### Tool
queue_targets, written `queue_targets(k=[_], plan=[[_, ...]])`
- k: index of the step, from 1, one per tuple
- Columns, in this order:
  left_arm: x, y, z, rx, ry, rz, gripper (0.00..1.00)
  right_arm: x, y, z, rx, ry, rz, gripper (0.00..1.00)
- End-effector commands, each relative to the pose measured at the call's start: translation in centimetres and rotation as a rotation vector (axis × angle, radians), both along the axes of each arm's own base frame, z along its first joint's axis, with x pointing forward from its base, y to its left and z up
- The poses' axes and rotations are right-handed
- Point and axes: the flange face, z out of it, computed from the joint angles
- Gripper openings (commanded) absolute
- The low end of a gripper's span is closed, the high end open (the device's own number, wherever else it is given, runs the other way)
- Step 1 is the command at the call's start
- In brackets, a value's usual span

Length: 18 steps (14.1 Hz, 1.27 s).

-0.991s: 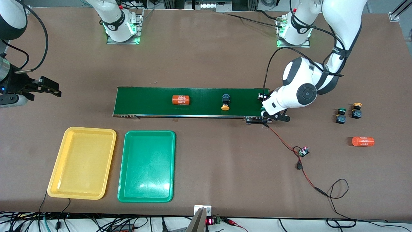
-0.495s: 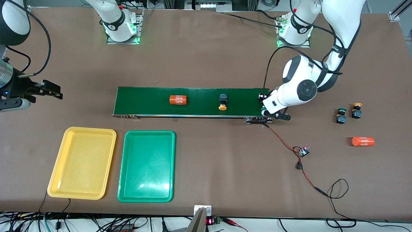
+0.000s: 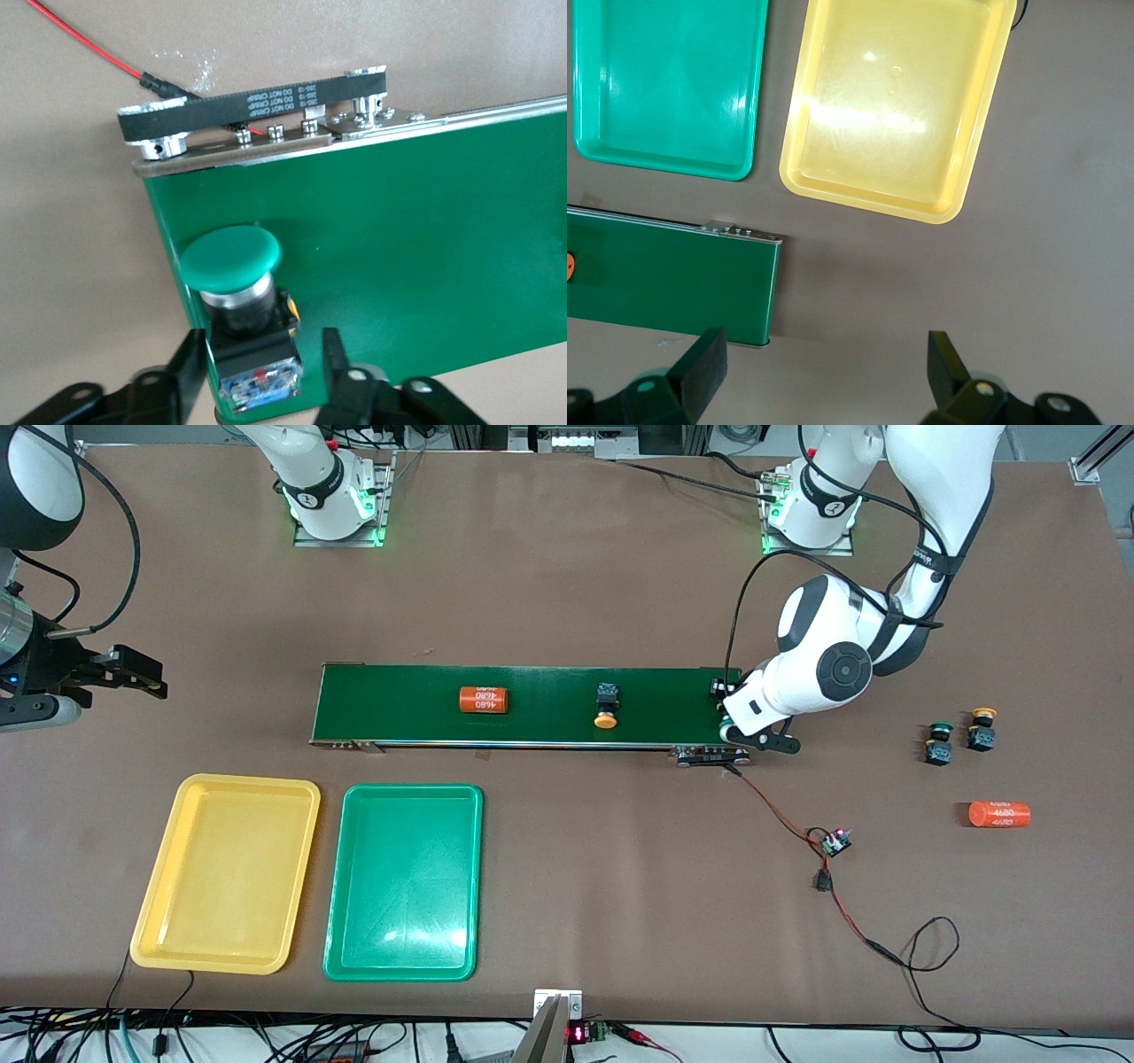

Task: Sort buttons by color to trays
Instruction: 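Carry the green button onto the conveyor belt and release it, then grasp the next green-capped button with the left gripper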

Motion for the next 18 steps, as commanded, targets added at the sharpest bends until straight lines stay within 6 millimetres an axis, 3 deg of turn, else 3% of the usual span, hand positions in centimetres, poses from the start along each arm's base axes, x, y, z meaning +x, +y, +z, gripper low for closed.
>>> queue_targets(k=[1, 4, 6, 8, 13, 17, 18], plan=[[-0.5, -0.1, 1.8, 0.000, -0.024, -0.004, 1.00, 0.1, 0.0, 0.5, -0.015, -0.007, 0.010, 1.00], [0.4, 0.9, 6.1, 0.001, -0.044, 0.008, 1.00, 0.1, 0.4, 0.5, -0.018, -0.007, 0.018, 1.00], [2.1, 6.2, 7.7, 0.005, -0.056, 0.103, 1.00, 0.3, 0.9, 0.1, -0.019, 0.000, 0.024, 1.00], [3.5, 13.2, 7.4, 0.006, -0.052, 0.226, 1.00, 0.3, 0.9, 0.1, -0.019, -0.001, 0.027, 1.00], [4.3, 23.3, 4.5, 0.013, -0.031, 0.400, 1.00, 0.1, 2.0, 0.6, -0.016, -0.006, 0.040, 1.00], [4.4, 31.4, 1.4, 0.087, -0.013, 0.410, 1.00, -0.8, 1.4, 1.7, -0.009, 0.028, 0.033, 1.00], [4.3, 32.9, 0.7, 0.074, -0.010, 0.408, 1.00, -1.5, 1.5, 2.8, -0.007, 0.029, 0.030, 1.00]])
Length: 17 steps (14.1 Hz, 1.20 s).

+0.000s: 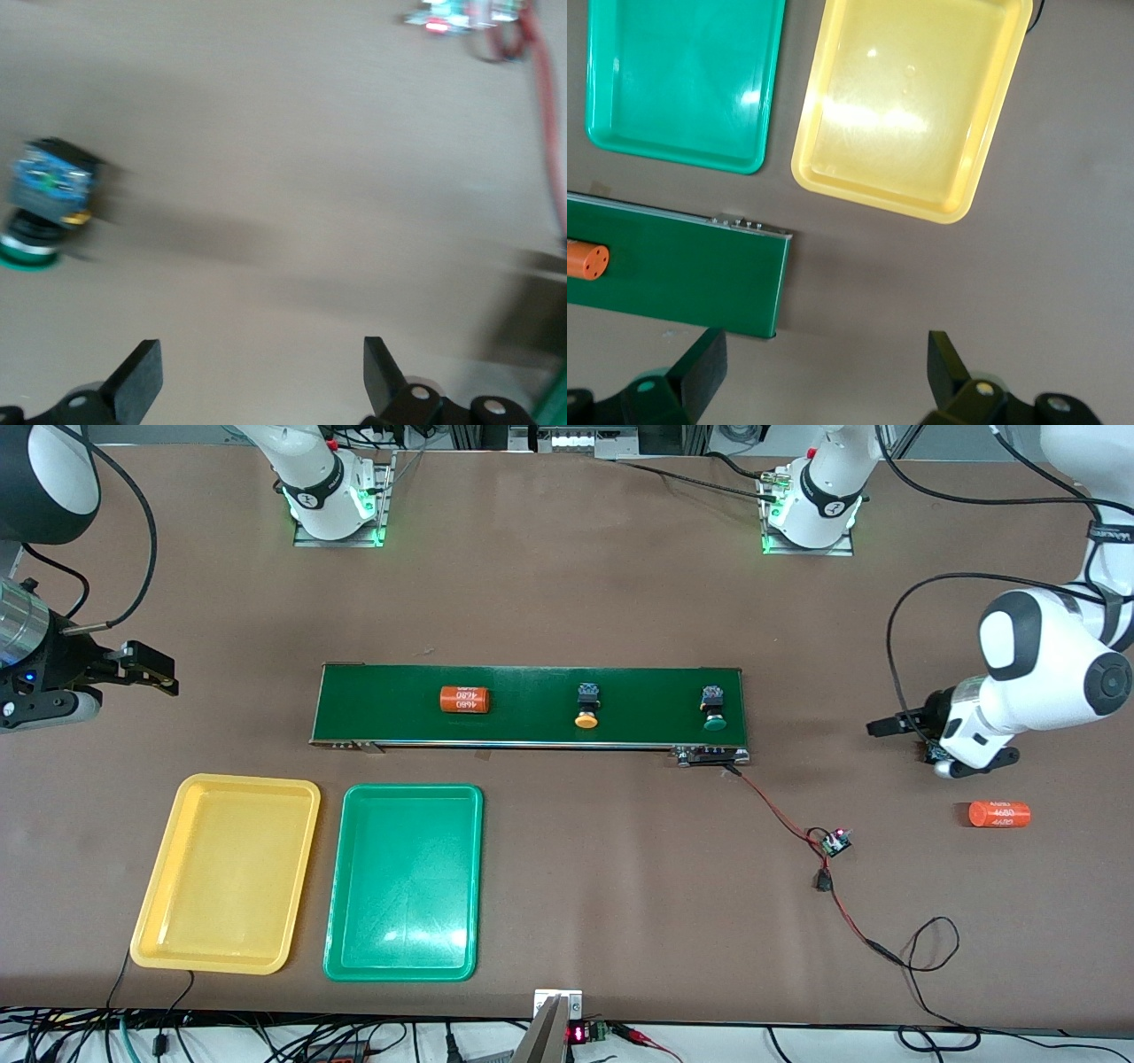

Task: Sort buttons by color to trays
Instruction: 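Grasp the next green-capped button with the left gripper, then carry the green button to the belt while the right gripper reaches over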

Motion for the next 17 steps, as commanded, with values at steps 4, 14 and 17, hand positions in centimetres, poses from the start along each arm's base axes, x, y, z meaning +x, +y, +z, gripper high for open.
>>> queue_targets(k=[4, 14, 17], plan=[[1.5, 9.0, -2.8, -0.087, -0.058, -0.134, 1.00, -4.9, -0.1, 5.1, 0.034, 0.053, -0.013, 1.00], [2.5, 12.0, -5.9, -0.083, -0.085, -0.365, 1.00, -18.4, 1.9, 2.1, 0.105, -0.091, -0.053, 1.00], [2.7, 11.7, -7.1, -0.083, -0.097, -0.367, 1.00, -18.4, 2.9, -0.1, 0.147, -0.110, -0.090, 1.00]])
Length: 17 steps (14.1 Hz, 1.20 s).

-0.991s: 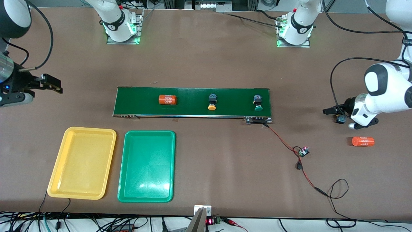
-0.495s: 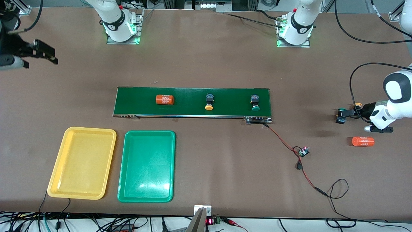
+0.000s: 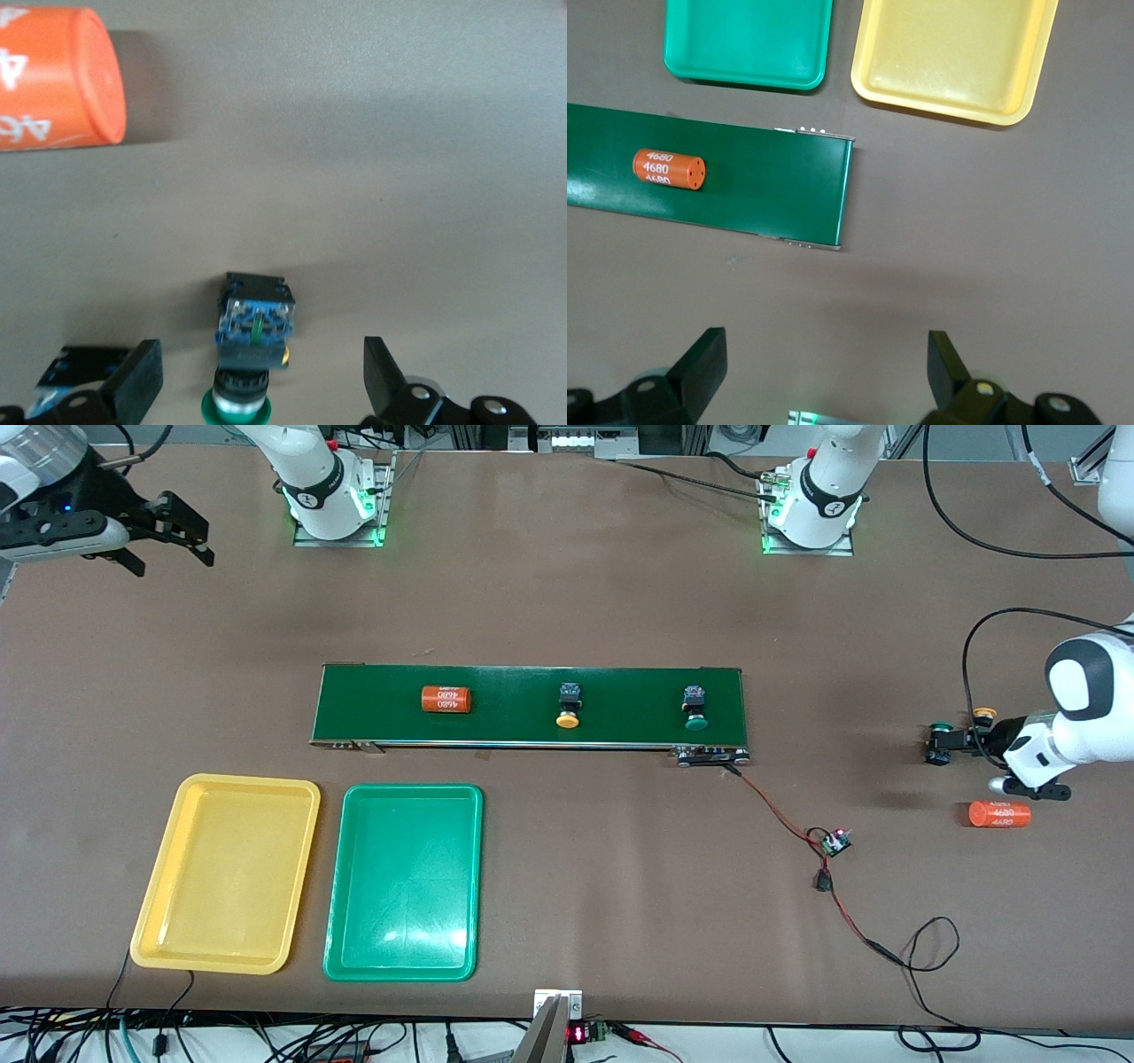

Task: Sort buttons by color to trays
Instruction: 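Carry the green button to the belt while the right gripper reaches over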

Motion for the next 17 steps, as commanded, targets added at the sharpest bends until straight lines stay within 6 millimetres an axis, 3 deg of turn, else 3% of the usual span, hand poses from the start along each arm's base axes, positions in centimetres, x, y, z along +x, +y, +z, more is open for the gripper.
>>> queue_targets(k=[1, 3, 6, 11, 14, 15, 17], plan=[[0.7, -0.1, -0.4, 0.008, -0.020, -0.036, 1.00, -0.3, 1.6, -2.1, 0.060, -0.045, -0.028, 1.00], [0.8, 0.0, -0.6, 0.019, -0.023, -0.049, 1.00, 0.6, 3.9, -3.9, 0.071, -0.084, -0.020, 1.00], [0.7, 0.0, -1.1, 0.033, -0.020, -0.070, 0.99, 1.5, 9.1, -7.2, 0.049, -0.095, -0.037, 1.00], [0.1, -0.3, -2.3, 0.019, 0.002, -0.069, 0.50, 1.5, 12.2, -11.3, 0.027, -0.106, 0.015, 1.00], [0.1, -0.6, -1.7, 0.023, 0.007, -0.078, 0.08, 1.7, 14.0, -14.7, 0.019, -0.030, 0.038, 1.00], [0.2, -0.9, -1.3, 0.023, 0.011, -0.084, 0.00, 1.8, 14.3, -15.4, 0.020, -0.016, 0.044, 1.00], [0.3, -2.0, 0.8, 0.022, 0.040, -0.107, 0.00, 2.0, 14.5, -16.2, 0.023, -0.002, 0.045, 1.00]])
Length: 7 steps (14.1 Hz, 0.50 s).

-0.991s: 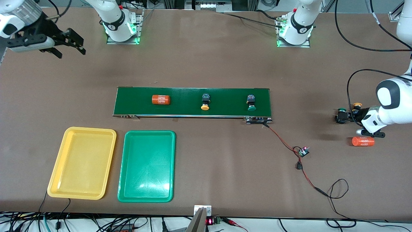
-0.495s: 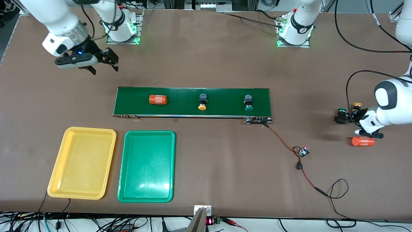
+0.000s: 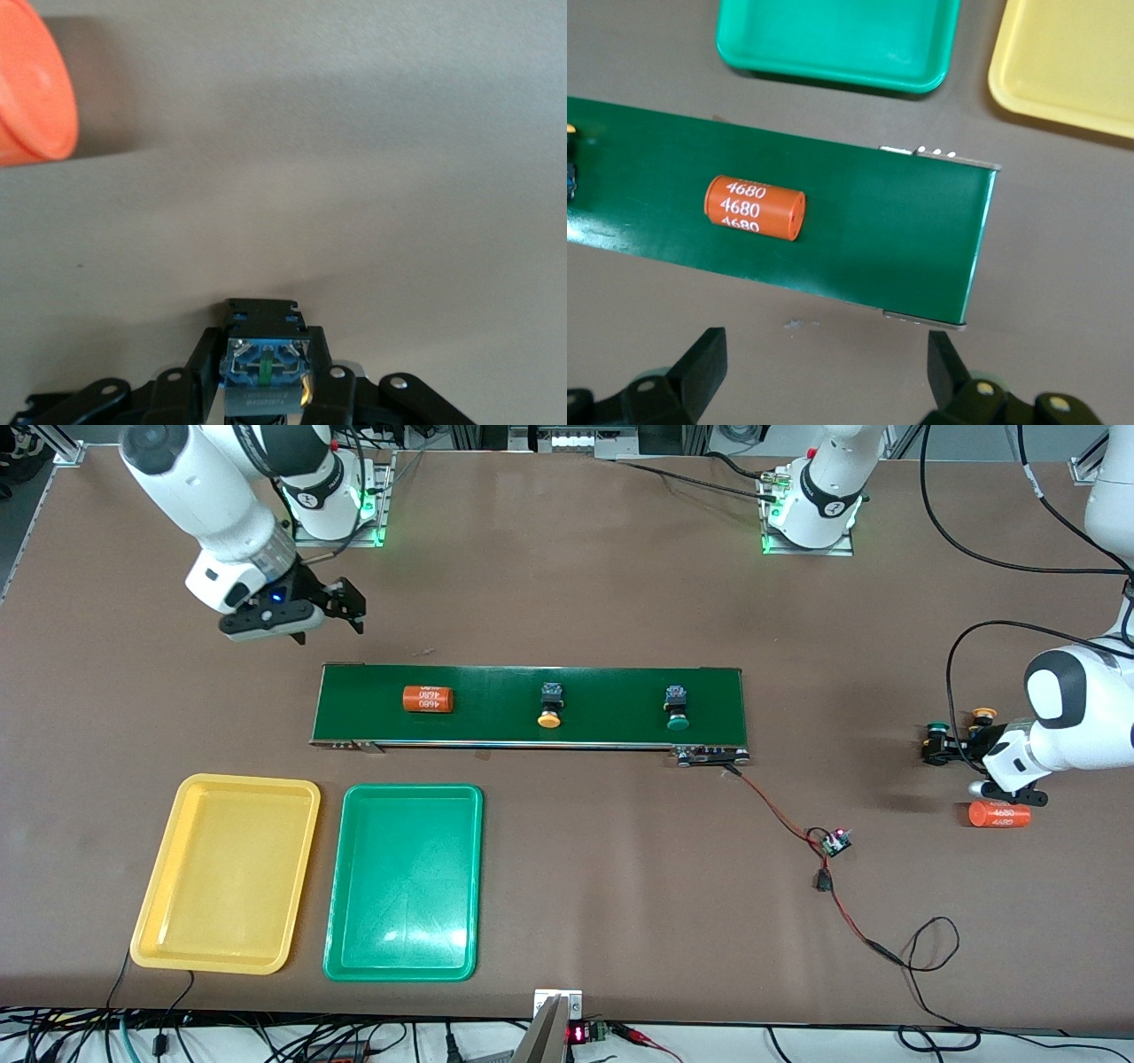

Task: Sort buttons by color to trays
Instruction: 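Carry the green button to the belt while the right gripper reaches over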

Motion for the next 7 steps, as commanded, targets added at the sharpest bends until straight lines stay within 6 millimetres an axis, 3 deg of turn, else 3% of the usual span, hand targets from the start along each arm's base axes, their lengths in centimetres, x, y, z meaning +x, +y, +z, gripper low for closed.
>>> queue_targets(k=[1, 4, 7], plan=[[0.6, -2.3, 4.2, 0.023, 0.026, -0.072, 0.00, 0.4, 0.5, -1.1, 0.018, 0.019, -0.012, 1.00], [1.3, -5.5, 8.1, 0.052, 0.034, -0.125, 0.00, 0.6, 0.7, -2.3, 0.063, 0.056, -0.046, 1.00], [1.7, -9.6, 10.4, 0.052, 0.051, -0.185, 0.00, 0.7, 0.7, -2.6, 0.070, 0.069, -0.110, 1.00]])
